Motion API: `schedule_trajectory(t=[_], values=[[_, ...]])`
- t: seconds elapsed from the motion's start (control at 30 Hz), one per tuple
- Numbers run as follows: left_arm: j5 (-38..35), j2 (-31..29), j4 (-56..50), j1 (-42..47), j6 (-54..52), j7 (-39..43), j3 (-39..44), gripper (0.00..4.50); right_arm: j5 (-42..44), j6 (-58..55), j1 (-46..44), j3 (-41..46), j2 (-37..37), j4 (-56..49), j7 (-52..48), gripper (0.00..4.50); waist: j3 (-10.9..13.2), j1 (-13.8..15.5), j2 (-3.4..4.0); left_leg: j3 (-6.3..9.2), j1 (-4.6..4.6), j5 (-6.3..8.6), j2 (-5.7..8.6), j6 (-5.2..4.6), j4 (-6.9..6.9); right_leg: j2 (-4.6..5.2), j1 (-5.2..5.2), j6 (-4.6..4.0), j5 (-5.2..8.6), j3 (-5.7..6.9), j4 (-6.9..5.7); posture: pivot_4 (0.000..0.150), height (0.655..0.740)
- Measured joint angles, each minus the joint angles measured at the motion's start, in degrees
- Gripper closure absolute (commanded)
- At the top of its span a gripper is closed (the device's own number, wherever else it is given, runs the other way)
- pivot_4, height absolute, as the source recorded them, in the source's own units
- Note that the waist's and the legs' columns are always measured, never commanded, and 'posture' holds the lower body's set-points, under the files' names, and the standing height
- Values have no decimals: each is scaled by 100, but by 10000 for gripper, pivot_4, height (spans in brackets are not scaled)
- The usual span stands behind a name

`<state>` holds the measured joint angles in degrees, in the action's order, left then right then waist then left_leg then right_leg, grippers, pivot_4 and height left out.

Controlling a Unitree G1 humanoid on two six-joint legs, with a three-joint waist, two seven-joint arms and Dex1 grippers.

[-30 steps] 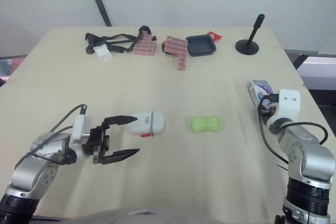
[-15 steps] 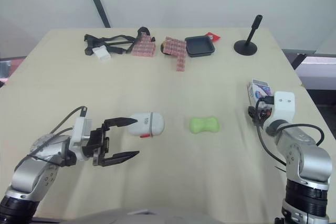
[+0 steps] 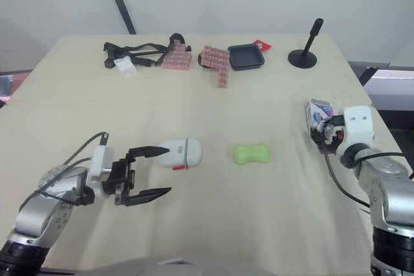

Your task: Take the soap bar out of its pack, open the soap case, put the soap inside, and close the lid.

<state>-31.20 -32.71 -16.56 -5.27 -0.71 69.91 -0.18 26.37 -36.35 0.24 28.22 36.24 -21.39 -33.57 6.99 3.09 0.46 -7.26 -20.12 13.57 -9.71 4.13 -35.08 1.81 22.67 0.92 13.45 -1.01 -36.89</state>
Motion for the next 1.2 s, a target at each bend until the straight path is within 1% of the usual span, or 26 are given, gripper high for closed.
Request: schedule_trajectory(t=[0.1, 0.13, 0.2, 0.3, 0.43, 0.53, 0.73, 0.97, 1.2], values=[[39, -3, 35, 50, 0, -2, -38, 0, 423, 671, 457, -27, -24, -29, -1088, 103, 0, 5, -3, 1, -6, 4, -1, -15, 1, 2, -1, -1, 0, 4, 10, 1500, 7400], [43, -3, 44, 65, -5, -7, -46, 0, 463, 787, 557, -69, -31, -30, -1277, 103, 0, 2, -3, 1, -7, 7, -1, -23, 1, 2, -1, -1, 0, 5, 12, 1500, 7400], [45, -3, 54, 129, -19, -30, -57, 0, 442, 1183, 827, -142, -19, 7, -1672, 103, 0, 1, -3, 1, -9, 8, 0, -29, 0, 4, -1, -20, 11, 6, 15, 1500, 7400], [46, -3, 65, 195, -37, -68, -84, 0, 408, 2035, 1198, -368, -4, 252, -2515, 103, 0, -13, -3, 1, -10, 9, 0, -36, -2, 6, 0, -28, 16, 6, 15, 1500, 7400], [59, -4, 77, 243, -101, -98, -108, 0, 319, 3140, 1411, -807, 58, 727, -3713, 103, 0, -53, -5, 1, -10, 9, 0, -44, -6, 7, 0, -30, 17, 9, 15, 1500, 7400], [142, -38, 79, 252, -152, -132, -112, 0, 154, 3709, 1492, -1074, 260, 1004, -4295, 103, 0, -65, -5, 5, -19, 8, 0, -54, -14, 10, 1, -31, 17, 14, 14, 1500, 7400], [215, -40, 104, 311, -271, -293, -109, 0, 172, 3908, 1386, -1231, 295, 1169, -4482, 103, 0, -76, -5, 9, -24, 6, 0, -63, -22, 12, 2, -34, 18, 19, 14, 1500, 7400], [397, -80, 164, 411, -264, -345, -119, 0, 214, 3815, 1304, -1436, 408, 963, -4411, 103, 0, -75, -5, 13, -28, 6, 0, -68, -23, 13, 3, -38, 20, 24, 14, 1500, 7400], [694, -346, 764, 1304, -360, -30, -380, 0, 301, 3585, 1178, -1440, 444, 901, -4174, 103, 1, -64, -6, 13, -33, 4, 2, -72, -31, 15, 11, -47, 24, 25, 4, 1500, 7400]])
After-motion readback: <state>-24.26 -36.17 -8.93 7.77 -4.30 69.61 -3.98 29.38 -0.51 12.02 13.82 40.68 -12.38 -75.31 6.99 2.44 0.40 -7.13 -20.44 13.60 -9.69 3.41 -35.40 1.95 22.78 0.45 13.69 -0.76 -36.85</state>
